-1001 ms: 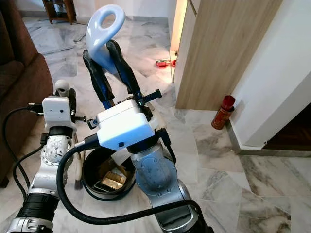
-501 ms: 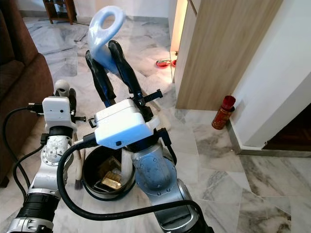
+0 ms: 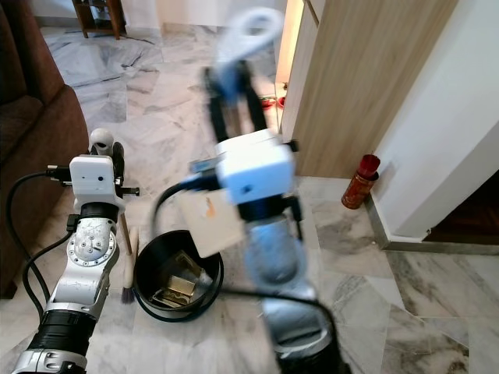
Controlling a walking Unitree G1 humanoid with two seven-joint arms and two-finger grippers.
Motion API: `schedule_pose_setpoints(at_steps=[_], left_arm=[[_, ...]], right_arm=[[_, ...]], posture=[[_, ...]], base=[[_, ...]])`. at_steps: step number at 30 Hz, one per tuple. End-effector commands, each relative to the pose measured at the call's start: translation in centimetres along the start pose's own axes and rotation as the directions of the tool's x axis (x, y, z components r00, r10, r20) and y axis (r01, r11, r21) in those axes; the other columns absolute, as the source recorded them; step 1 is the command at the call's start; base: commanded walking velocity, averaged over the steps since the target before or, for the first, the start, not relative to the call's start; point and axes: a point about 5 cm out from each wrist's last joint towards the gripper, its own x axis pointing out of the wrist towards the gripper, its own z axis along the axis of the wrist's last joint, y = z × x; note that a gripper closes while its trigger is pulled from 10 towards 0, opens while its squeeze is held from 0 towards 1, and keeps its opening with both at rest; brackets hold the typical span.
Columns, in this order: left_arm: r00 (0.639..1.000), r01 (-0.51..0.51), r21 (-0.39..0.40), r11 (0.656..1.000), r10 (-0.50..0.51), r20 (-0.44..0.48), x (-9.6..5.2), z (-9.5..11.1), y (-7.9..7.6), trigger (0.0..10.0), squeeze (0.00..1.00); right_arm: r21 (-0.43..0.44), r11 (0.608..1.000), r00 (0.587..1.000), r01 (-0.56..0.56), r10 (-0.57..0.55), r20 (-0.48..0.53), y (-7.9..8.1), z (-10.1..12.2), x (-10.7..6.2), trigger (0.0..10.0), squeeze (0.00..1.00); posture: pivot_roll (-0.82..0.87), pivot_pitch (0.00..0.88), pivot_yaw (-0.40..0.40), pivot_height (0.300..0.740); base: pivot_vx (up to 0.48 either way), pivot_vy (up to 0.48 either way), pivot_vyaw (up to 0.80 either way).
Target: Sweep floor
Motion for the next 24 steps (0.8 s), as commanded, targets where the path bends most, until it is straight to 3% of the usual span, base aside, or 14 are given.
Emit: schedule_pose_setpoints(at_steps=[1,5,7,9,11,13,18,24], left_arm=[[0.998,0.013,-0.047,0.999,-0.010,0.064,0.2,1.3,-0.5,10.0,0.00],[0.998,0.018,-0.047,0.999,-0.015,0.060,0.1,1.2,-0.5,10.0,0.00],[0.998,0.024,-0.049,0.998,-0.022,0.058,0.0,1.1,-0.7,10.0,0.00],[0.998,0.029,-0.051,0.998,-0.026,0.056,0.0,1.1,-0.8,10.0,0.00],[0.998,0.035,-0.056,0.998,-0.032,0.051,-0.1,1.0,-0.9,10.0,0.00],[0.998,0.037,-0.062,0.997,-0.034,0.048,-0.2,1.0,-1.0,10.0,0.00],[0.998,0.040,-0.063,0.997,-0.038,0.042,-0.7,0.8,-0.9,10.0,0.00],[0.997,0.066,-0.073,0.995,-0.063,0.043,-1.2,0.8,-1.1,10.0,0.00]], right_arm=[[-0.045,0.989,0.990,0.143,-0.143,-0.008,-3.5,-0.6,0.4,10.0,0.00],[-0.082,0.955,0.952,0.286,-0.293,-0.089,-6.9,-2.6,-0.3,10.0,0.00],[-0.154,0.936,0.930,0.316,-0.338,-0.145,-9.1,-4.5,-1.5,10.0,0.00],[-0.142,0.929,0.913,0.341,-0.363,-0.185,-9.7,-5.4,-2.2,10.0,0.00],[-0.127,0.906,0.870,0.403,-0.422,-0.256,-10.6,-6.9,-3.4,10.0,0.00],[-0.042,0.850,0.788,0.525,-0.504,-0.353,-11.5,-8.6,-4.9,10.0,0.00],[-0.075,0.835,0.753,0.545,-0.526,-0.395,-12.3,-10.1,-6.5,10.0,0.00],[-0.088,0.854,0.771,0.512,-0.503,-0.392,-12.0,-10.6,-6.7,10.0,0.00]], posture=[[0.09,0.088,-0.073,0.740],[0.09,0.084,-0.071,0.740],[0.09,0.081,-0.067,0.740],[0.09,0.079,-0.066,0.740],[0.10,0.078,-0.063,0.740],[0.10,0.077,-0.064,0.740],[0.10,0.072,-0.062,0.740],[0.10,0.069,-0.062,0.740]], base=[[0.000,0.000,0.00],[0.000,0.000,0.00],[0.000,0.000,0.00],[0.000,0.000,0.00],[0.000,0.000,0.00],[0.000,0.000,0.00],[0.000,0.000,0.00],[0.000,0.000,0.00]])
